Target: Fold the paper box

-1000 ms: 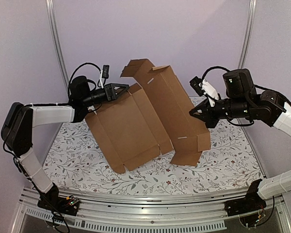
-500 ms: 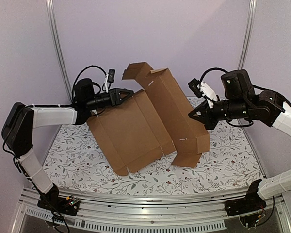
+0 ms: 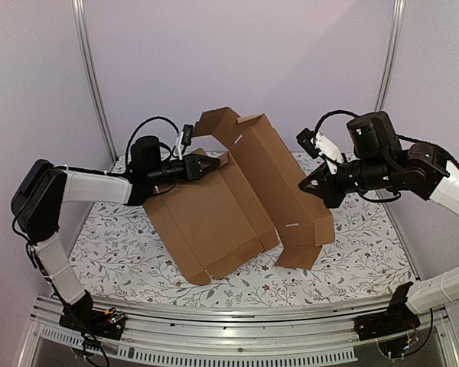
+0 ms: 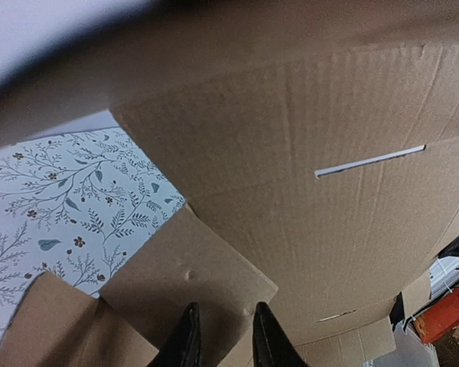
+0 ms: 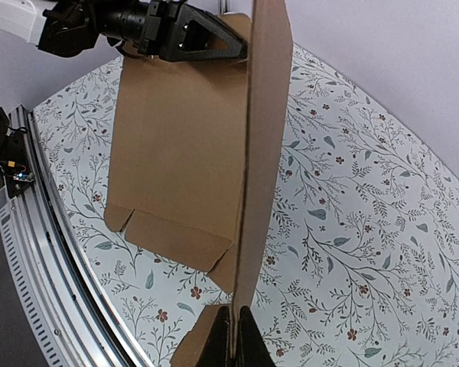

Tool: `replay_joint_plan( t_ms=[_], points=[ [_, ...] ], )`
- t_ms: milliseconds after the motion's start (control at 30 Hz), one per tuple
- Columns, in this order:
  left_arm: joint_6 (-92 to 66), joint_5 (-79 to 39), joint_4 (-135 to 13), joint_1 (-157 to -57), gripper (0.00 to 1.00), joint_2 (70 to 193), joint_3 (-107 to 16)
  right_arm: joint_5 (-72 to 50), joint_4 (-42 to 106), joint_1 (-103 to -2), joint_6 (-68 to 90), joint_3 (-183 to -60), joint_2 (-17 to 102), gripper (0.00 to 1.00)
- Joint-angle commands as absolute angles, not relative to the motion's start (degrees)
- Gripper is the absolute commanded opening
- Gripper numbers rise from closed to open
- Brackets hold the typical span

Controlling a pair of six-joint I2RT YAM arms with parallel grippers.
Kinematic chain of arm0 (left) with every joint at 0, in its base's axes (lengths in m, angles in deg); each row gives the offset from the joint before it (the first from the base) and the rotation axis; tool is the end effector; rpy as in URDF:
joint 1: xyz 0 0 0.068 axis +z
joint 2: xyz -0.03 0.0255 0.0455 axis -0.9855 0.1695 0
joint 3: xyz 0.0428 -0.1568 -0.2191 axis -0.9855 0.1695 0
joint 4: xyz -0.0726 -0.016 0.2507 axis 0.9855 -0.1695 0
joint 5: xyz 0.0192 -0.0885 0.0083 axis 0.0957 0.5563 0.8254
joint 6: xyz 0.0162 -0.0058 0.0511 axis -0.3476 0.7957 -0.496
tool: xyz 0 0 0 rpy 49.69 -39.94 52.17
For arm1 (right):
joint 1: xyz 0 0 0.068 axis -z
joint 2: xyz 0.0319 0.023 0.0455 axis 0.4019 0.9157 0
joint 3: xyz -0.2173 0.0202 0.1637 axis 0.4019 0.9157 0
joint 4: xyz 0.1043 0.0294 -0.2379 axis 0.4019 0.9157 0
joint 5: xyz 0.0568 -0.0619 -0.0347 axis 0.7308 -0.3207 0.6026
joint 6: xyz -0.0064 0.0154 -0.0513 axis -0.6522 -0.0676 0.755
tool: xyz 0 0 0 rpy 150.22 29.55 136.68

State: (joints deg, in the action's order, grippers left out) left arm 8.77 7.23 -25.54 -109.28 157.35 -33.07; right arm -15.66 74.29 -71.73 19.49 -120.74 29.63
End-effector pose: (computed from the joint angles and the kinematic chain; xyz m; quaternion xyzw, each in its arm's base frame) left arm 0.3372 -0.2109 0.2469 0.1847 0.7039 -0.5266 0.4394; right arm 0.1627 0.1840 0.3818 -0.3850 0.8038 0.2021 0.4060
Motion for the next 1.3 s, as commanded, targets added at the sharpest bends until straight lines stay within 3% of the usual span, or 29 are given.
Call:
replay_joint_plan(
  t_ms=[0, 1033, 1267],
  points=[
    [8.26, 5.63, -24.84, -110.69, 0.22, 158.80, -31.63, -15.48, 73.60, -72.55, 19.16, -121.65, 28.49, 0.00],
    [11.73, -5.40, -19.01, -115.34, 0.21, 164.28, -32.90, -17.58, 75.36, -75.22, 18.25, -120.28, 25.57, 0.00],
    [10.39, -7.60, -21.00, -115.40, 0.22, 160.56, -31.51, -20.61, 75.88, -75.35, 18.32, -119.08, 25.14, 0.00]
  ],
)
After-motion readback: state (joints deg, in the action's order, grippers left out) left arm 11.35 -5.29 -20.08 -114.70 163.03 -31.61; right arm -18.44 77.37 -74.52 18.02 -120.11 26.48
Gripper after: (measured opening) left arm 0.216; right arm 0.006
